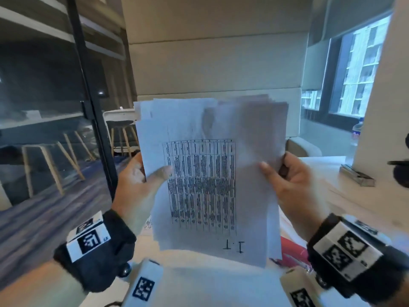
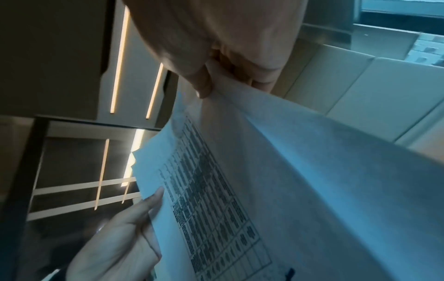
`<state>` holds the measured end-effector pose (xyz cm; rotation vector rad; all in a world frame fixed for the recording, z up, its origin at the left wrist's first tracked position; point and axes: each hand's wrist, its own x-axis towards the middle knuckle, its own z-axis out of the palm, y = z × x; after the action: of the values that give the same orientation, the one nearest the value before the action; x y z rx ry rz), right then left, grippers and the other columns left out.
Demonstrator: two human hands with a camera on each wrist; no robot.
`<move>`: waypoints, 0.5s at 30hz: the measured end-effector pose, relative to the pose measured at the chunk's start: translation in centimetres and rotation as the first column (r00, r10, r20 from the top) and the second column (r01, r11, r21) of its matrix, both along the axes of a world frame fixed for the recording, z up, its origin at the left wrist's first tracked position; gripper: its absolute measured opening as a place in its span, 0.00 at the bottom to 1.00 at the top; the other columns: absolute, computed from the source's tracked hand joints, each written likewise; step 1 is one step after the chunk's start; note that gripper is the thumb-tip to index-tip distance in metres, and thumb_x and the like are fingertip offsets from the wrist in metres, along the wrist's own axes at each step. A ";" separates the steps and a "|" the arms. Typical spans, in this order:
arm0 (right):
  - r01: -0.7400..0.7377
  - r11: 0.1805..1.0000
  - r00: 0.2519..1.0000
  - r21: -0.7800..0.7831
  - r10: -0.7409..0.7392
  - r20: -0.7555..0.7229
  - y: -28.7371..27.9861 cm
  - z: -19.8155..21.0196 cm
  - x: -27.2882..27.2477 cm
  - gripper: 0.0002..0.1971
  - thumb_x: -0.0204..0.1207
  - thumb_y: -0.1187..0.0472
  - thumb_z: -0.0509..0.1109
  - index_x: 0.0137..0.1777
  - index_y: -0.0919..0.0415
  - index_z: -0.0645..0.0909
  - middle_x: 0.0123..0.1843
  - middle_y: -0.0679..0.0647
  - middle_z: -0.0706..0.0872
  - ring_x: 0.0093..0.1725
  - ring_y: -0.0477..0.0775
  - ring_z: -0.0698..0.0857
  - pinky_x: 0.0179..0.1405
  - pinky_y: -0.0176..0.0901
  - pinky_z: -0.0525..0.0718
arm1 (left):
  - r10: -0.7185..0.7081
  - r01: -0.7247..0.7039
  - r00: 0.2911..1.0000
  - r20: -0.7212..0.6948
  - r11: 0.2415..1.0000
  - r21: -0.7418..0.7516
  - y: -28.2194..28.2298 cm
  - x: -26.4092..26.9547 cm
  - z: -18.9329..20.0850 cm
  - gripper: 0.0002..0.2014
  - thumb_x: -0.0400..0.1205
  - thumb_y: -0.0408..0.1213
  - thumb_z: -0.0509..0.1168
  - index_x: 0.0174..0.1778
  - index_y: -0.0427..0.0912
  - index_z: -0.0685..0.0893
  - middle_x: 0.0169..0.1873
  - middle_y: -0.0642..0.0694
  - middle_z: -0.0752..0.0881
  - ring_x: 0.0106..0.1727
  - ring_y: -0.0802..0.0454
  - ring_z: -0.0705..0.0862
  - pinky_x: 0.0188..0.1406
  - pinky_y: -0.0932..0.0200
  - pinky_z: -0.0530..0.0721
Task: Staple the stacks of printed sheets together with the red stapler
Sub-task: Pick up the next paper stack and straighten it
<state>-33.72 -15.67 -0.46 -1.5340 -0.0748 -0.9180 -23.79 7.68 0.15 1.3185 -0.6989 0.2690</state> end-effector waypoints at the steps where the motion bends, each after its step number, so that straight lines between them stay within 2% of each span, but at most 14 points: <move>1: -0.022 0.999 0.999 -0.025 0.023 0.026 0.3 0.2 -0.3 0.08 0.75 0.59 0.72 0.50 0.62 0.83 0.45 0.55 0.92 0.44 0.54 0.89 0.51 0.61 0.88 | -0.012 0.012 1.000 -0.007 1.000 -0.028 0.2 -0.1 0.1 0.22 0.74 0.31 0.69 0.65 0.45 0.78 0.59 0.51 0.88 0.61 0.55 0.86 0.54 0.66 0.84; 3: -0.010 0.995 0.999 -0.095 0.013 0.033 0.8 0.2 -0.9 0.08 0.75 0.58 0.72 0.52 0.59 0.83 0.45 0.55 0.92 0.44 0.54 0.90 0.50 0.64 0.88 | -0.011 0.011 1.000 -0.022 1.000 -0.029 0.6 -0.4 -0.3 0.26 0.72 0.34 0.70 0.68 0.42 0.74 0.60 0.48 0.87 0.61 0.53 0.86 0.54 0.63 0.85; 6: 0.024 0.990 0.998 -0.137 -0.017 0.052 1.6 -0.9 -1.3 0.17 0.69 0.51 0.76 0.55 0.54 0.81 0.47 0.54 0.91 0.47 0.56 0.91 0.49 0.66 0.88 | -0.008 0.009 0.998 -0.063 1.000 0.003 1.1 -0.8 -1.4 0.30 0.71 0.33 0.75 0.69 0.43 0.73 0.59 0.47 0.87 0.59 0.51 0.87 0.49 0.63 0.86; 10: 0.006 0.999 0.998 -0.049 -0.003 0.061 2.2 -1.7 -1.0 0.19 0.67 0.55 0.77 0.57 0.54 0.79 0.50 0.56 0.91 0.49 0.57 0.91 0.50 0.65 0.88 | 0.008 -0.005 0.999 -0.032 0.996 0.094 1.3 -1.2 -2.0 0.23 0.74 0.34 0.70 0.66 0.44 0.79 0.57 0.50 0.89 0.59 0.54 0.87 0.55 0.63 0.86; 12: -0.019 0.999 0.997 -0.048 0.022 0.070 2.5 -1.0 -0.9 0.19 0.67 0.57 0.77 0.58 0.57 0.80 0.50 0.56 0.91 0.49 0.56 0.91 0.52 0.63 0.88 | 0.006 -0.003 1.000 -0.028 0.995 0.101 1.4 -1.2 -1.6 0.20 0.75 0.36 0.71 0.64 0.45 0.81 0.56 0.52 0.89 0.59 0.56 0.87 0.56 0.63 0.85; 15: -0.043 0.998 0.992 -0.054 0.049 0.118 2.5 0.6 -0.8 0.19 0.65 0.58 0.78 0.56 0.61 0.81 0.50 0.55 0.91 0.50 0.54 0.90 0.54 0.58 0.87 | -0.032 0.036 0.998 -0.049 0.996 0.086 1.7 -1.0 -0.7 0.22 0.73 0.41 0.75 0.62 0.44 0.82 0.56 0.48 0.89 0.59 0.50 0.87 0.58 0.56 0.84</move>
<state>-34.52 -13.13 0.10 -1.5179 -0.2203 -0.9774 -24.78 9.38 -0.54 1.3905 -0.6984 0.1804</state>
